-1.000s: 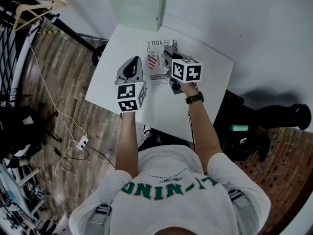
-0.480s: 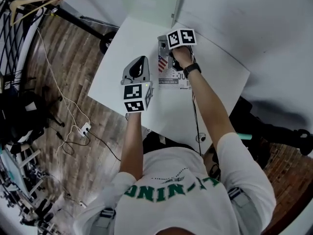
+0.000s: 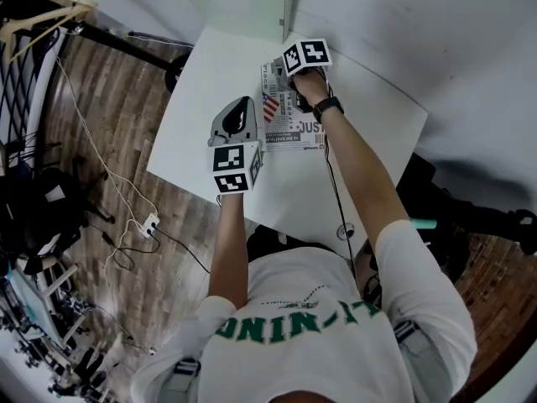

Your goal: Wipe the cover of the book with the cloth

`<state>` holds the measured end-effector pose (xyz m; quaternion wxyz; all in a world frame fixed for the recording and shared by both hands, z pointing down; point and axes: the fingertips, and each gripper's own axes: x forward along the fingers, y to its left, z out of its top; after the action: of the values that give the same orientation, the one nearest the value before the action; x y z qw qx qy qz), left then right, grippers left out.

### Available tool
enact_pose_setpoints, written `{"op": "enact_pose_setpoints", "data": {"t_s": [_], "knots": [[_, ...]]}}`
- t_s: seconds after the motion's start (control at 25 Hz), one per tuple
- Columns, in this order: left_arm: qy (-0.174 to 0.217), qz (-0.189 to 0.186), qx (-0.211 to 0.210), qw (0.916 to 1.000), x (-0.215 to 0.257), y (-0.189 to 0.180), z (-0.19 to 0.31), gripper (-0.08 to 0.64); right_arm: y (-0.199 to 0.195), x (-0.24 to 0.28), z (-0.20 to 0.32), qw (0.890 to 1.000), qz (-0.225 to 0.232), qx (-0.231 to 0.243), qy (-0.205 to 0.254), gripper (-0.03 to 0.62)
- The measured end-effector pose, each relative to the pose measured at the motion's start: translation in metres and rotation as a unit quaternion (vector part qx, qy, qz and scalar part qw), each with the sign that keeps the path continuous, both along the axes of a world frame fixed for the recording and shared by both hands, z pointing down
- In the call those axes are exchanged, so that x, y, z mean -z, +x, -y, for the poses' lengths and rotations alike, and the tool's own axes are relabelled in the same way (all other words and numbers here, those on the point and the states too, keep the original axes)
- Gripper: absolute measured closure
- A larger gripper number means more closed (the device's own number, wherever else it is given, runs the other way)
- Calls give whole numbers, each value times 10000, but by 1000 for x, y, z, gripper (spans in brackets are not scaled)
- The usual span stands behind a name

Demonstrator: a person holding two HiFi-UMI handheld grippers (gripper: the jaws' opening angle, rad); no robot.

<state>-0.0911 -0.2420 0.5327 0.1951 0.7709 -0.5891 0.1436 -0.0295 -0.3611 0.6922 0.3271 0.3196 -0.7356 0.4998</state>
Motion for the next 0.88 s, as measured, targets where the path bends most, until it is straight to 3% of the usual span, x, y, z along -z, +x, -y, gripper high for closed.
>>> {"op": "enact_pose_setpoints", "data": {"t_s": [0.24, 0.48, 0.6, 0.76, 0.88], "knots": [[31, -109, -140, 9998, 3, 16, 3, 548, 96, 3, 8, 9972, -286, -685, 0, 561], [63, -145, -150, 9998, 6, 19, 1, 548, 109, 3, 10, 9958, -350, -840, 28, 561], [80, -108, -67, 9999, 9, 10, -5, 548, 86, 10, 3, 9976, -293, -625, 76, 561], [42, -66, 119, 9999, 10, -9, -11, 548, 6, 23, -18, 9995, 303, -129, 37, 561], [20, -17, 236, 9997, 10, -19, -16, 548, -39, 18, -31, 9988, 453, 160, -34, 561]]}}
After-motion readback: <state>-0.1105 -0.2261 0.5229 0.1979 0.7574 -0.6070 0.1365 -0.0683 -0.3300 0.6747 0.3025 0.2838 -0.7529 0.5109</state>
